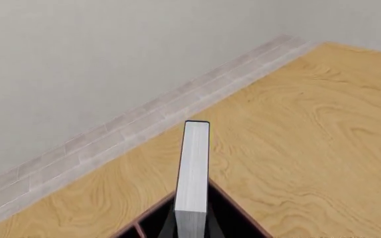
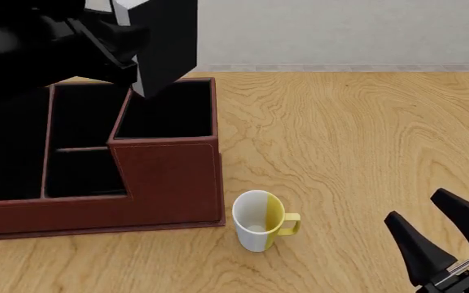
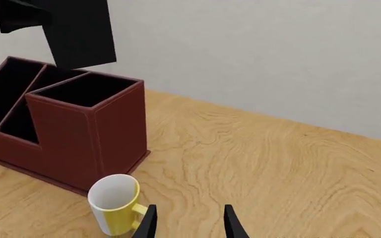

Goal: Pick up the book and place it in the right compartment of the caddy.

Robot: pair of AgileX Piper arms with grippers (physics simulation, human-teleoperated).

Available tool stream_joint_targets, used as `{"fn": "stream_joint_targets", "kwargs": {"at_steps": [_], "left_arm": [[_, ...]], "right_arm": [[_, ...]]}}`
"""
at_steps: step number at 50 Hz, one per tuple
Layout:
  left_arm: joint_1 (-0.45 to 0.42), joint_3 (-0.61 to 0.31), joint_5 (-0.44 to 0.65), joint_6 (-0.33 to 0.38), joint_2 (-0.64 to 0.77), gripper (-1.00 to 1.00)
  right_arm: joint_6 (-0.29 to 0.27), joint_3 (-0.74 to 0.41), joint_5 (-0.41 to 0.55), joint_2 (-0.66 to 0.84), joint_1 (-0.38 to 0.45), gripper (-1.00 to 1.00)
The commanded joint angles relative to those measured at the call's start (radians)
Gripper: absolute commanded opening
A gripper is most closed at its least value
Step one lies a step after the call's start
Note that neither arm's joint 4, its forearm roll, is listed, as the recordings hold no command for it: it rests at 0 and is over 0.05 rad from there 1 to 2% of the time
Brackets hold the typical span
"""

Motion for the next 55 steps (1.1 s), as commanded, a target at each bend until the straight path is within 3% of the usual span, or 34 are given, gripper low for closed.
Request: {"fn": "stream_joint_targets", "kwargs": {"at_steps": [1,55], "left_arm": [[0.008,0.036,-0.046,0.013,0.009,-1.0],[0.021,0.204,-0.198,-0.039,0.05,-1.0]], "right_arm": [[-0.002,0.0,-0.012,0.016,0.004,1.0],[-0.008,0.002,-0.036,0.042,0.012,1.0]]}}
